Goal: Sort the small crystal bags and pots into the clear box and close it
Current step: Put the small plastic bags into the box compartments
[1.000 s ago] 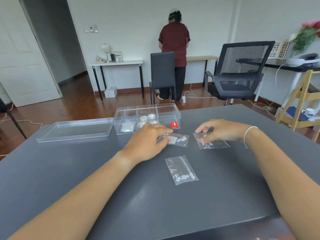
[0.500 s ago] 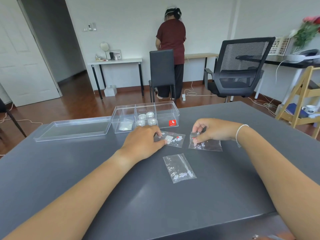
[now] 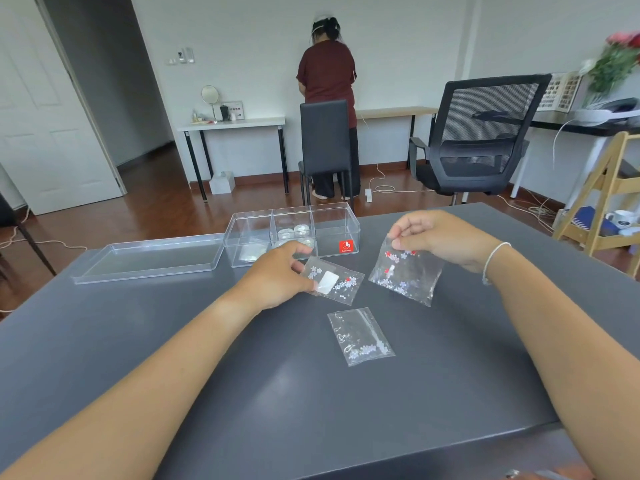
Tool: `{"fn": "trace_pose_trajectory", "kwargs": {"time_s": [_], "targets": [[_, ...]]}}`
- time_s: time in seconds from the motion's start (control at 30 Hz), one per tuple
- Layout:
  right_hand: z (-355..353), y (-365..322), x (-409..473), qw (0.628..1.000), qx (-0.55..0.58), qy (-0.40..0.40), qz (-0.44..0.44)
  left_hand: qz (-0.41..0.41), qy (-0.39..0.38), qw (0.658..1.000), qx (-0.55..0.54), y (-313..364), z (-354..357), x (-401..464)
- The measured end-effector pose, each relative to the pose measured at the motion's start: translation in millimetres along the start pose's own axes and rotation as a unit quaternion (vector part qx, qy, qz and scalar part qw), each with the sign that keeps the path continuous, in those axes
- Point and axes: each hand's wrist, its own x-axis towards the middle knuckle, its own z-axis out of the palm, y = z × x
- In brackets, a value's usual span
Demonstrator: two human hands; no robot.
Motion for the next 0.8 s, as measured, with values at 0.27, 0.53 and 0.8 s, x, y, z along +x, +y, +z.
{"fn": "trace_pose_trajectory", "kwargs": {"time_s": [0.27, 0.53, 0.8], "targets": [[-3, -11, 12, 0.968, 0.194, 0.156, -0.005, -0.016, 0.029, 0.993, -0.114, -2, -11, 1], [20, -35, 53, 0.934, 0.213, 0.286, 0.018, 0.003, 0.096, 0.976, -0.197, -6, -21, 2], [41, -40, 89, 0.923, 0.158, 0.351, 0.017, 0.045, 0.130, 0.961, -0.238, -17, -29, 5]]}}
